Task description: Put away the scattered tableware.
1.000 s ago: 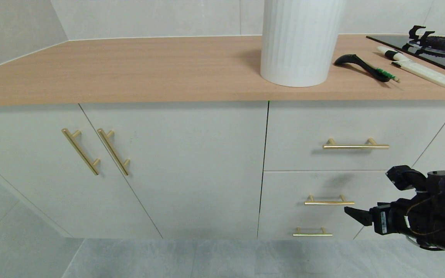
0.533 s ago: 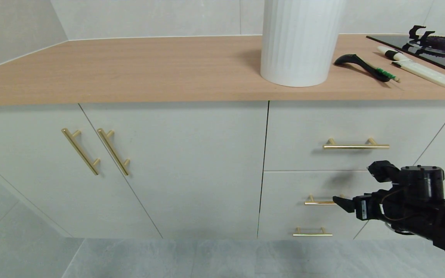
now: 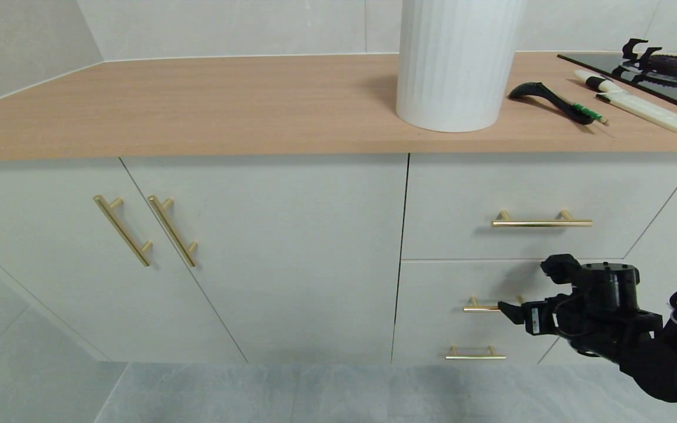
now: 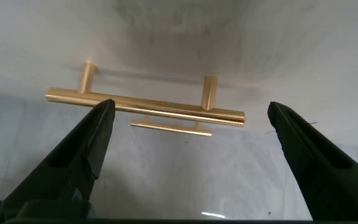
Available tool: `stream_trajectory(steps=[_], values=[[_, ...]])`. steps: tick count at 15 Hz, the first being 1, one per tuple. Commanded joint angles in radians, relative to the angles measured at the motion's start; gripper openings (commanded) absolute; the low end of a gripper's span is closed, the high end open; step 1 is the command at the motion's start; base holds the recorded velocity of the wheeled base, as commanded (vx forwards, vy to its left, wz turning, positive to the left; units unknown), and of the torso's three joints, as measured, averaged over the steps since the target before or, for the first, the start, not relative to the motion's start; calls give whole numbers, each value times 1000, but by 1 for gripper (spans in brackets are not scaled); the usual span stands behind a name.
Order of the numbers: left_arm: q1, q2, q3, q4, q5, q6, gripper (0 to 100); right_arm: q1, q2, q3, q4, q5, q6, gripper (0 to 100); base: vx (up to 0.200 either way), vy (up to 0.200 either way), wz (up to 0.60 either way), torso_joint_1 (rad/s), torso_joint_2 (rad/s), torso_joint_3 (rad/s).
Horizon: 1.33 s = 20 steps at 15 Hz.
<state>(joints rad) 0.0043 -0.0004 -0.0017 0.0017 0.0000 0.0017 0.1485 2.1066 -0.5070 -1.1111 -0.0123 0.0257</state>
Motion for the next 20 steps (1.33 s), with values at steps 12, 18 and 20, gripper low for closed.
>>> stream_trajectory(steps=[12,18,20], values=[[0,0,0,0,0,0,100,5,115,-79,0,-67,-3,100,0,0,0,0,0,0],[0,0,0,0,0,0,100,22,102,-18,-1,-66,-35,100,0,0,0,0,0,0],[0,0,0,0,0,0,100,22,89,1,-1,-66,-36,100,0,0,0,0,0,0]])
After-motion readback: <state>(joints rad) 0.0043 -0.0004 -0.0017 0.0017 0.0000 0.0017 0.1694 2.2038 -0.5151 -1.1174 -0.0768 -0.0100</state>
